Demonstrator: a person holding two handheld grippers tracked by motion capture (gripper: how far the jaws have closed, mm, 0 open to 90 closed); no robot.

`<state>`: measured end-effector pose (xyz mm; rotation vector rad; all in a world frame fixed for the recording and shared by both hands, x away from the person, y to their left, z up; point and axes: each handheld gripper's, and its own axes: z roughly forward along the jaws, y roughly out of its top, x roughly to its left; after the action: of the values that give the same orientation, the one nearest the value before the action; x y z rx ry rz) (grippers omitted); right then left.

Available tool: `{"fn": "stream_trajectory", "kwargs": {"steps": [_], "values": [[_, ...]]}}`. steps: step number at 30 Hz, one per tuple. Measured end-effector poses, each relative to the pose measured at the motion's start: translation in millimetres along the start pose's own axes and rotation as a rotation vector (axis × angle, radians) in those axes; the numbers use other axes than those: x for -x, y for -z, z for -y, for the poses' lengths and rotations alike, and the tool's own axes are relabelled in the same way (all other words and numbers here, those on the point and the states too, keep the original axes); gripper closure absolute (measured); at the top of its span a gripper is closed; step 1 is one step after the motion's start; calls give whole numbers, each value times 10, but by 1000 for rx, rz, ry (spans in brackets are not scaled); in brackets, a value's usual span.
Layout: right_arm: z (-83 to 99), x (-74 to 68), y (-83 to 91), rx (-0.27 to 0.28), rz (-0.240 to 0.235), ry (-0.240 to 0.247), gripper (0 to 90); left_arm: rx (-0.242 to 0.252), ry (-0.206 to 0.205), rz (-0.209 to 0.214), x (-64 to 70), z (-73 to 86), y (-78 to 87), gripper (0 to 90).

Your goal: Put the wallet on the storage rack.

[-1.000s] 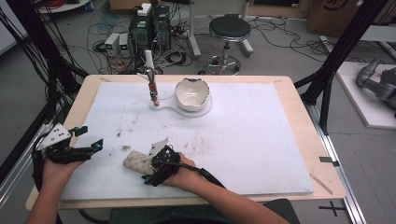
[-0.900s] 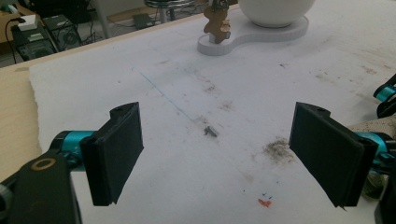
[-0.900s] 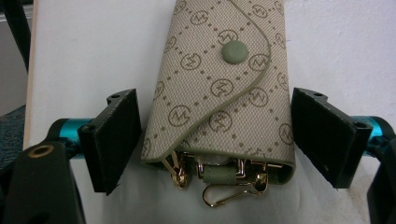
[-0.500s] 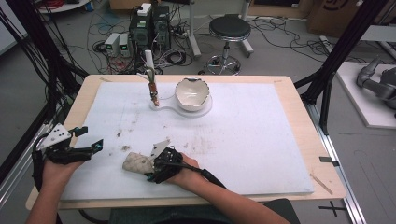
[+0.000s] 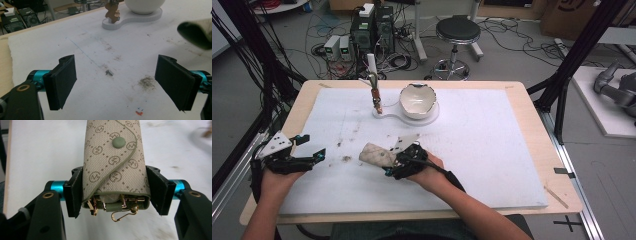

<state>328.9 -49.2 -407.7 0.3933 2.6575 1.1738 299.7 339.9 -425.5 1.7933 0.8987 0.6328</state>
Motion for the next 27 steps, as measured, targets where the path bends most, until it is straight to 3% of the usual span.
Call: {"fn": "stream_trajectory", "kwargs": {"steps": [7, 16, 27], "values": [[86, 248, 386, 56, 78, -19, 372, 8, 4, 10, 3, -11, -23, 174], [262, 579, 912, 105, 188, -78, 371, 5, -6, 34, 48, -52, -124, 174], [482, 936, 1326, 85, 312, -109, 372, 4, -21, 67, 104, -104, -240, 174]]}}
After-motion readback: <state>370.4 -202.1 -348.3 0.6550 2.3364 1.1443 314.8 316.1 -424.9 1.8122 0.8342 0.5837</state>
